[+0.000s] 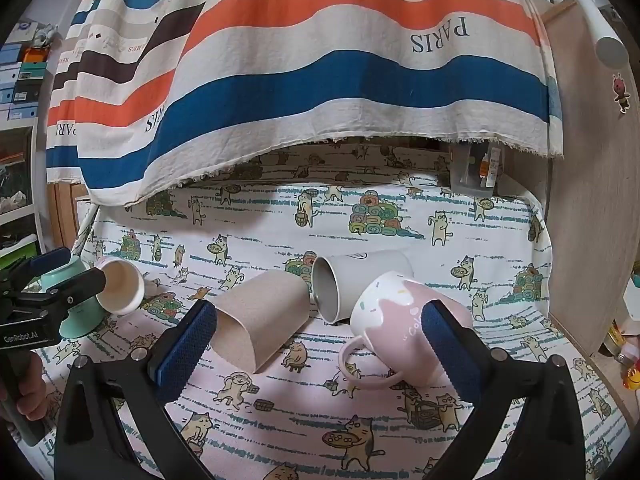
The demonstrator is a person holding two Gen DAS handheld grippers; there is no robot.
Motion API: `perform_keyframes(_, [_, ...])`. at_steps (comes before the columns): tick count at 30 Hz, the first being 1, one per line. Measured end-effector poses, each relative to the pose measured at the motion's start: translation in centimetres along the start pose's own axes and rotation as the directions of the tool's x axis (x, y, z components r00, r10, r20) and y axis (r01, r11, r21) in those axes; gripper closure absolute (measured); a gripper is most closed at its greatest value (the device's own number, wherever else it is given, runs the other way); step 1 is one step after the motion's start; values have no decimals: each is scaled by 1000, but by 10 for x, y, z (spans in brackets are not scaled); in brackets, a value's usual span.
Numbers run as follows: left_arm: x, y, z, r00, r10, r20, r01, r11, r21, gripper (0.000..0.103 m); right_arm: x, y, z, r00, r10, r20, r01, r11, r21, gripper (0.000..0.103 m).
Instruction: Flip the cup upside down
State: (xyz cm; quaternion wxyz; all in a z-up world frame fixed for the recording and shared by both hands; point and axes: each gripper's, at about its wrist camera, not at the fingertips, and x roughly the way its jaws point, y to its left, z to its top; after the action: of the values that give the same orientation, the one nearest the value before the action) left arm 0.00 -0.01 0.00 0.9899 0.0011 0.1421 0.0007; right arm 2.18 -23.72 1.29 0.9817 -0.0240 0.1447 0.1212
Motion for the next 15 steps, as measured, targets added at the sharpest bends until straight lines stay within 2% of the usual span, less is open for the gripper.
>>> perform_keyframes(15, [10,0,-5,1000,-1,-13,1,1000,-12,0,1,0,0,1000,-1,-11,1,1000,1,0])
